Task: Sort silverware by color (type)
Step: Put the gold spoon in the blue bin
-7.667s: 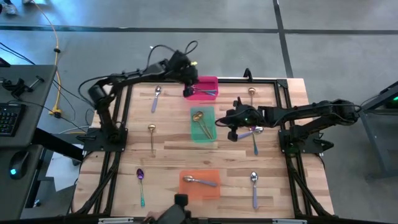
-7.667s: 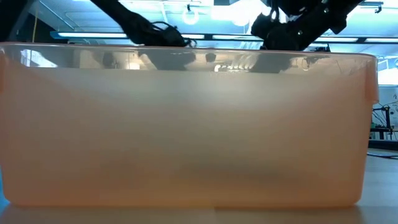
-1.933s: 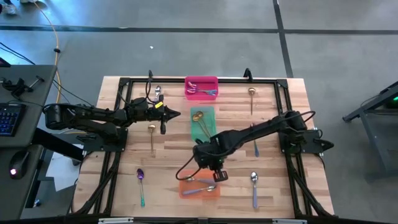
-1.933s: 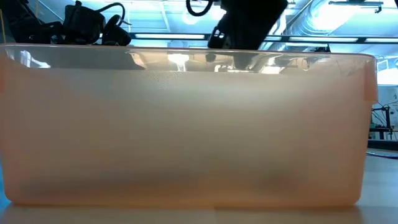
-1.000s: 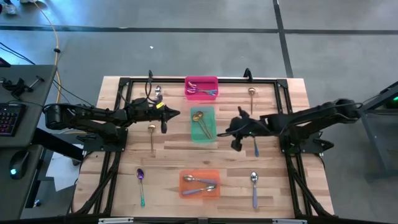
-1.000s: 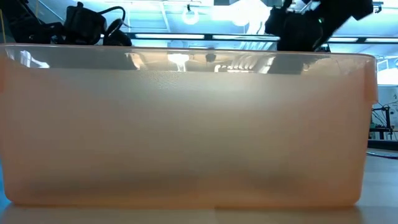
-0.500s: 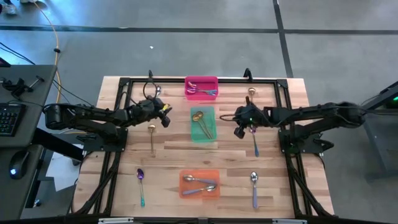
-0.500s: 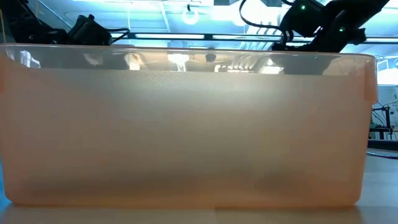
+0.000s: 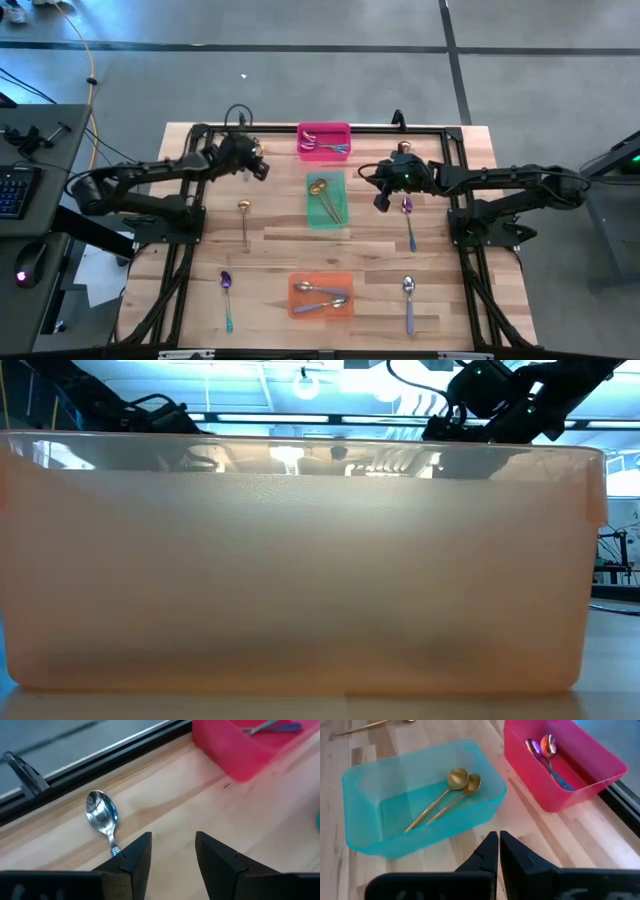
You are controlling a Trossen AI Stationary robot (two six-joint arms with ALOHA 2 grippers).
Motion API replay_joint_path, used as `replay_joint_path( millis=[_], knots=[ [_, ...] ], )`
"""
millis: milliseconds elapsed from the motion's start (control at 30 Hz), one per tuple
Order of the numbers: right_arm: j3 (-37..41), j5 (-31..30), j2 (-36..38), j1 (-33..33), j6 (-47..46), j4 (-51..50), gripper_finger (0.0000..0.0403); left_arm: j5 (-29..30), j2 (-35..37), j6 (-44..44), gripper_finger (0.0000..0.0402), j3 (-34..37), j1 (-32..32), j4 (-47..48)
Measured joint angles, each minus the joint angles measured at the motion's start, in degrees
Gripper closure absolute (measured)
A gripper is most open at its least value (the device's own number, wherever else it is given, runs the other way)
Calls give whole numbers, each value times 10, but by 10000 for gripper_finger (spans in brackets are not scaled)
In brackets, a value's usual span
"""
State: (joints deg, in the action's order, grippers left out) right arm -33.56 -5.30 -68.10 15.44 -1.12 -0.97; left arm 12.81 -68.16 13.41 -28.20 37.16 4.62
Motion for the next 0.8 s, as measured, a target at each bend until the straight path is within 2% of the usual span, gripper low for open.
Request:
replay_joint_path(
  millis=[200,400,533,667,800],
  knots=[
    [0,3,0,-1,-1,0,403,-84,0,-6,256,-10,65,29],
    [0,3,0,-1,-17,0,403,-158,0,-41,256,-10,62,97],
    [0,2,0,-1,-18,0,403,-213,2,-45,256,-10,30,145],
    [0,2,0,-1,-25,0,403,-216,11,-17,248,-10,-29,198],
    [0,2,0,-1,-29,0,403,-199,33,58,233,-10,-103,240]
  ],
)
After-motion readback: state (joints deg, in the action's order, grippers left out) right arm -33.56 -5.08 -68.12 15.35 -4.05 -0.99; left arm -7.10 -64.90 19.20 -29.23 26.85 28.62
